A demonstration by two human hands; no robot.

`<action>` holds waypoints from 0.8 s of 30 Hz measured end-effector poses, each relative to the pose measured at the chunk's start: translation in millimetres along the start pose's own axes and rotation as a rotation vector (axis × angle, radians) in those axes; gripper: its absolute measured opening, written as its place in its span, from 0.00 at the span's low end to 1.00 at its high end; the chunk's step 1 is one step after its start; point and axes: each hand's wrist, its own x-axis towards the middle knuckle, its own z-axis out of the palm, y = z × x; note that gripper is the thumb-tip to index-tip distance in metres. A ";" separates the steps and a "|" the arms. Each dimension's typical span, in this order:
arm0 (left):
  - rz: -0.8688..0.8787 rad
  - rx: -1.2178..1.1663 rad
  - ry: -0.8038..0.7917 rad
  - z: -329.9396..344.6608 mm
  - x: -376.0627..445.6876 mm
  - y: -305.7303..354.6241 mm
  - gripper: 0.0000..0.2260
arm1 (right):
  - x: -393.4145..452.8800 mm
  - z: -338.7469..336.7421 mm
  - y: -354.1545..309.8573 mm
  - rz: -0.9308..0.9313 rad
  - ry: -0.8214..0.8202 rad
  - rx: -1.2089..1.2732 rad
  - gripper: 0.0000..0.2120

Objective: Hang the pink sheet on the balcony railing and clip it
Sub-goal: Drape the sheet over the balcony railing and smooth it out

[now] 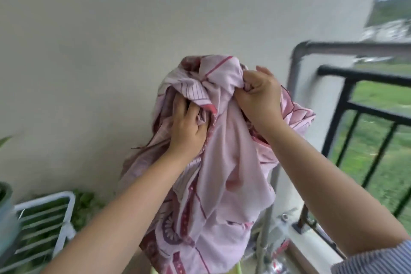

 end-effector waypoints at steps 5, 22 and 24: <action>0.338 -0.245 0.039 -20.7 63.4 101.8 0.17 | 69.4 -103.0 -59.8 -0.082 0.261 -0.269 0.20; 0.048 -1.053 -0.159 24.8 25.2 275.3 0.12 | 42.8 -342.0 -154.3 0.377 0.096 -1.014 0.19; -0.059 -1.175 -0.215 26.2 23.5 276.0 0.11 | 45.4 -357.5 -144.5 0.469 0.134 -0.881 0.11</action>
